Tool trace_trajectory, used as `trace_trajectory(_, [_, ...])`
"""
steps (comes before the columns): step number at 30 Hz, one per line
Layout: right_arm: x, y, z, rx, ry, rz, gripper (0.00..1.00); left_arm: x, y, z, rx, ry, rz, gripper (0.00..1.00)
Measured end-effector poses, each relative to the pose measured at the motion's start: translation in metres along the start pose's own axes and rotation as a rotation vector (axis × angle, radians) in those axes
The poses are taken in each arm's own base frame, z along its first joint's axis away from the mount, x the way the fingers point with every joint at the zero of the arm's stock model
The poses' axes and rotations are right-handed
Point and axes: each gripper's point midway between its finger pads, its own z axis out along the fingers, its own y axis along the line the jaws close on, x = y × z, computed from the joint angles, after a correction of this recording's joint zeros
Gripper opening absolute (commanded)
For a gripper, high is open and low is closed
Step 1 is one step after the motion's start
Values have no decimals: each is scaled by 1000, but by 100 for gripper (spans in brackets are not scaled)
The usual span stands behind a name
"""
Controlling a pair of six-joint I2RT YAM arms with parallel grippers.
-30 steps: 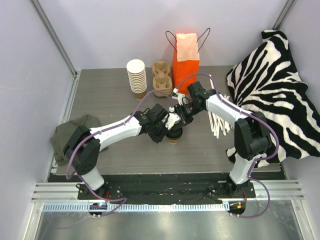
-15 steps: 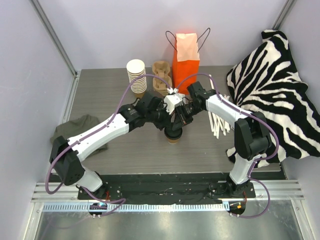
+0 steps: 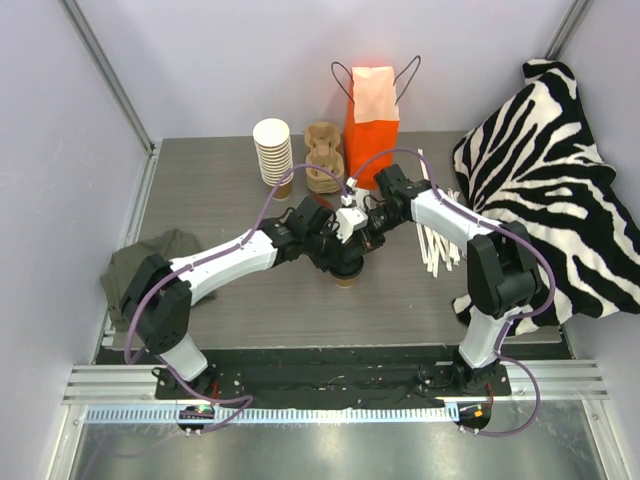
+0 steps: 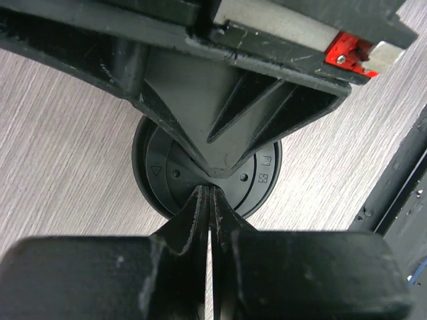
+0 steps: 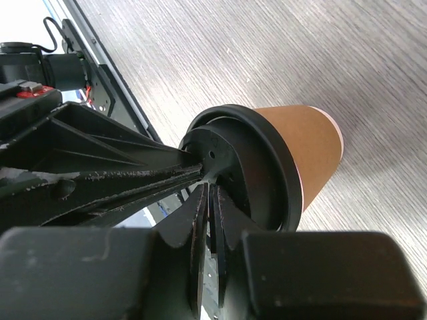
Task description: Pack the takeout coffee
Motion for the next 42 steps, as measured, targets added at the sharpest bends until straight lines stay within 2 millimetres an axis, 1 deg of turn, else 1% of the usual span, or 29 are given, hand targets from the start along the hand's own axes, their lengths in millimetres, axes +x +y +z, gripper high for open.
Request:
trace_trajectory(5, [0, 1, 0, -13, 0, 2, 16, -1, 0, -3, 9, -3, -5, 13])
trace_trajectory(7, [0, 1, 0, -14, 0, 2, 17, -2, -1, -6, 11, -3, -12, 17])
trace_trajectory(11, [-1, 3, -1, -18, 0, 0, 20, -6, -4, -18, 16, -6, -30, 19])
trace_trajectory(14, [-4, 5, -3, -16, -5, -7, 22, -14, -8, -31, 23, -30, -56, 19])
trace_trajectory(17, [-9, 7, -5, -13, -13, -20, 23, -20, -12, -44, 42, -58, -96, 20])
trace_trajectory(20, [-16, 11, -9, -16, -28, -34, 23, -25, -17, -52, 71, -80, -152, 22])
trace_trajectory(21, [-19, 13, -10, -17, -35, -39, 23, -27, -17, -54, 81, -88, -181, 25])
trace_trajectory(25, [-23, 19, -22, -13, -65, -43, 24, -28, -12, -60, 124, -127, -315, 30])
trace_trajectory(28, [-27, 23, -34, 4, -97, -42, 23, -29, -11, -58, 185, -157, -435, 31])
trace_trajectory(31, [-30, 26, -49, 34, -137, -47, 23, -33, -17, -53, 272, -175, -548, 31])
trace_trajectory(34, [-30, 25, -59, 77, -164, -46, 23, -43, -27, -41, 375, -191, -638, 30])
trace_trajectory(37, [-26, 21, -64, 129, -176, -31, 24, -46, -32, -25, 452, -174, -735, 26])
trace_trajectory(39, [-21, 17, -65, 160, -176, -17, 24, -43, -30, -14, 474, -151, -794, 21])
trace_trajectory(42, [-16, 11, -66, 197, -172, 5, 25, -38, -19, -1, 478, -130, -872, 17])
